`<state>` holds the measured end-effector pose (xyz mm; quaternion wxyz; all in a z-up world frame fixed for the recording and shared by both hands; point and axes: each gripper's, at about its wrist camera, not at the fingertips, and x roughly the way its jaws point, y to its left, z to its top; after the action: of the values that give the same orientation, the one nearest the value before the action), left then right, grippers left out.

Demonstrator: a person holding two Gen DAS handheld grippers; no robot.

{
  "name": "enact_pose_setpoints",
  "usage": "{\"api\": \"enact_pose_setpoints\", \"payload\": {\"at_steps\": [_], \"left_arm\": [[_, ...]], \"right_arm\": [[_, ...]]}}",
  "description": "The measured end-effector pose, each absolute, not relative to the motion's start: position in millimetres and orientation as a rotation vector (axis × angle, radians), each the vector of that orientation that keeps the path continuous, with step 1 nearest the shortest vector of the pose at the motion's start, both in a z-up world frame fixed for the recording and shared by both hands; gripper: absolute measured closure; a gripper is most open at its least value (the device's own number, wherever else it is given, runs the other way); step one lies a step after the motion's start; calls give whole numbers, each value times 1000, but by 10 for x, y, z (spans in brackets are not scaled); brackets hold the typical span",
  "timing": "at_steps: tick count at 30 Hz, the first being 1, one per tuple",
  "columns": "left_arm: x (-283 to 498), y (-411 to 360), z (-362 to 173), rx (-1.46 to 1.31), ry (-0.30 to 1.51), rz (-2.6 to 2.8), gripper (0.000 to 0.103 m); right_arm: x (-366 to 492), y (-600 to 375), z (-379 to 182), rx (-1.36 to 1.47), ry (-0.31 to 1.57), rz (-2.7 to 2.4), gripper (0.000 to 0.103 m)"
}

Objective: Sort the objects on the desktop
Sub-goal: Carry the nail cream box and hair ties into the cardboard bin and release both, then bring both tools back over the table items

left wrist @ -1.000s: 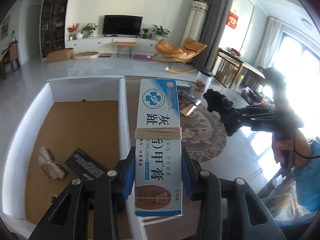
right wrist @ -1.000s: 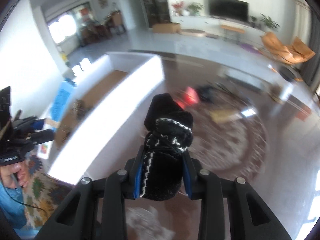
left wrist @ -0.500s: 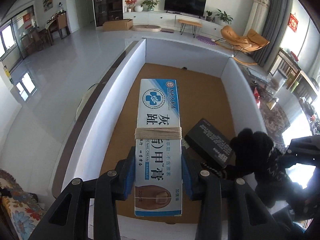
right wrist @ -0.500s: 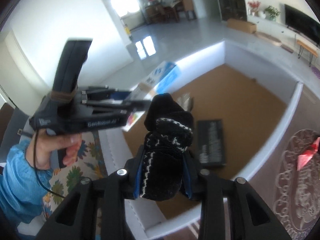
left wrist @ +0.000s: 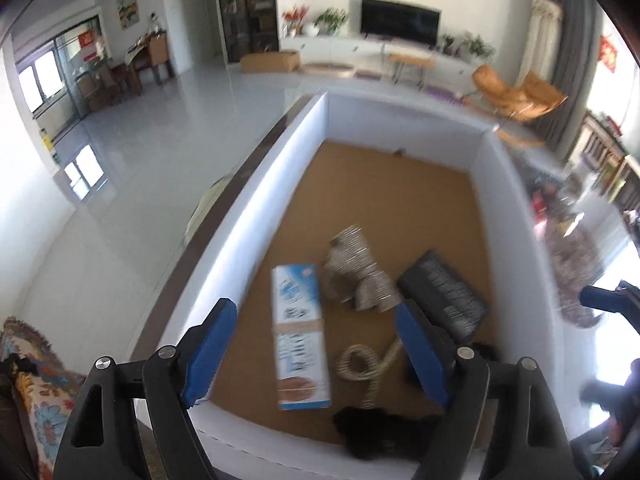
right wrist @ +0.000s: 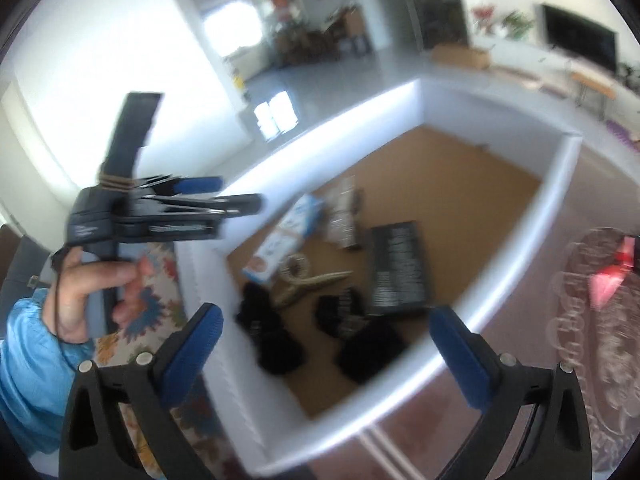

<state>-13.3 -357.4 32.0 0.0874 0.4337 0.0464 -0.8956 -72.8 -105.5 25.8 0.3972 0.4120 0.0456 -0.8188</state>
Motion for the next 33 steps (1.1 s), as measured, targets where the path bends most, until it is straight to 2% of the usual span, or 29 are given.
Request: {"api": "enact_pose_setpoints", "payload": {"at_steps": [2,4,7,11,15,20,24,33], "left_arm": [[-128,-3319,500,1248,127,-2755,22],[-50,-3062,693,1213,100,-2866,15],[8,-2420,913,1184,41,-3044,7],[6,-1526,933,1281,-33,-3220,6],[-217,-741,589,1539,-9,-3253,6],[-640,-117,-167,1666,-172,-3126,6],[-922,-11,-634,1658,-199,-3024,6],[-1216,-131,-1114,1624,-170,-2934,6]], "right_arm": [[-733,-511,134,1034,86,-2221,0],[-766,14,-70,1065,91,-2379,0],[-849,926,-521,1261,67,-2597,0],[-828,1818,-763,1404,-53,-2735,0],[-838,2238,-820,1472,-62,-2786,0],[-922,2248,-879,1467,7,-2778,0],[-1047,2206,-984,1466,40,-2771,0],[-1027,2222,-999,1463,35,-2774,0]]}}
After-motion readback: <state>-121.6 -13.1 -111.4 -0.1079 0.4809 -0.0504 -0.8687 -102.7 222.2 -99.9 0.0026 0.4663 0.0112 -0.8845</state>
